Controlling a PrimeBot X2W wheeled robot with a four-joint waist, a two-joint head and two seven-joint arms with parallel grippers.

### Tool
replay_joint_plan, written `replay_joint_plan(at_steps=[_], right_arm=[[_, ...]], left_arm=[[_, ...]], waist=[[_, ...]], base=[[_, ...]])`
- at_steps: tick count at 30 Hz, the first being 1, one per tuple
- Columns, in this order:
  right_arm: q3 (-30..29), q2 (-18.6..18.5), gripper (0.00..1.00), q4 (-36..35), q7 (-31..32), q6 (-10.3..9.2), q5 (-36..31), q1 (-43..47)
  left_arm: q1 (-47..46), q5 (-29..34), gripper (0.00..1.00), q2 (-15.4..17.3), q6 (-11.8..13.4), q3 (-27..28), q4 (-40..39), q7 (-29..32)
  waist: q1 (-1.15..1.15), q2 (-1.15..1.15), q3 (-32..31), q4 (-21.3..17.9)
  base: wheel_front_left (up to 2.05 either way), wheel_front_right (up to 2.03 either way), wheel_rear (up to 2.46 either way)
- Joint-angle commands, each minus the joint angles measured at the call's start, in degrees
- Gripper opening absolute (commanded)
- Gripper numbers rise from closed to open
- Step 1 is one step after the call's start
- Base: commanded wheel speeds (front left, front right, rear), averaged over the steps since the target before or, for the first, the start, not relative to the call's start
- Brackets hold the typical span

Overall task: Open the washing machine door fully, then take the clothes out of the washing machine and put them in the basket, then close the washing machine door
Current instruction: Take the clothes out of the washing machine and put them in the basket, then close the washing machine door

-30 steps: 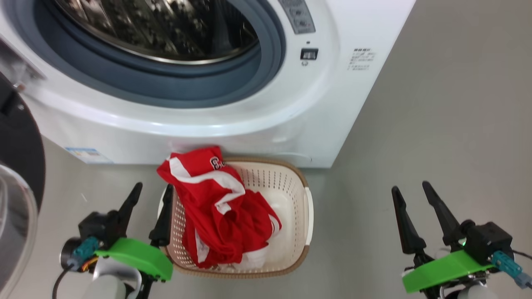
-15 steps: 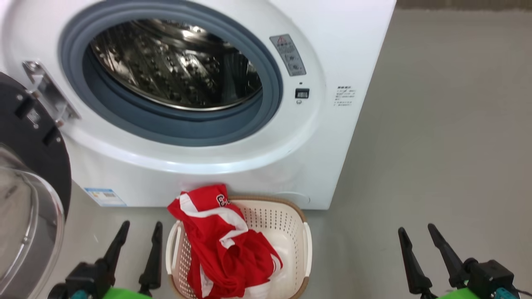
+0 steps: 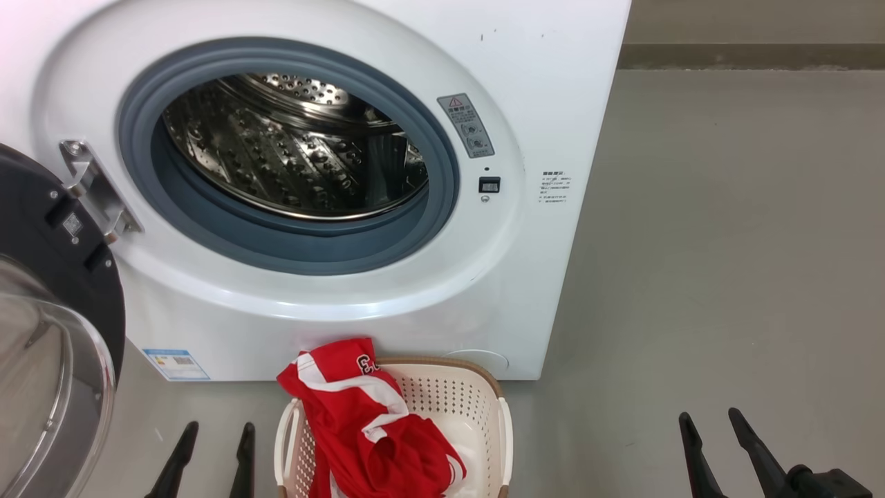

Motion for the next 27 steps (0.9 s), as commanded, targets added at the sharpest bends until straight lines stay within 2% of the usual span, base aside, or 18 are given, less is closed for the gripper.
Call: replay_joint_plan(at_steps=[1, 21, 27], right_arm=[[0.84, -0.74, 1.0, -1.81, -0.37, 0.26, 0.18, -0.21], [0.04, -0.74, 1.0, -2.17, -0.37, 0.26, 0.23, 0.39], [0.08, -0.74, 1.0, -2.06, -0.37, 0.26, 0.29, 0.2]], left_arm=[[0.06, 0.53, 1.0, 0.39, -0.31, 2.78, -2.14, -0.32], [0.62, 1.54, 1.0, -0.33, -0.31, 2.97, -3.14, -0.32], [0.48, 2.2, 1.0, -0.43, -0.31, 3.13, -2.99, -0.32]], waist=[[0.0, 0.0, -0.34, -0.23], [0.0, 0.0, -0.3, -0.07], [0.0, 0.0, -0.21, 0.04]], base=[[0.0, 0.0, 0.0], [0.0, 0.0, 0.0], [-0.56, 0.56, 0.0]])
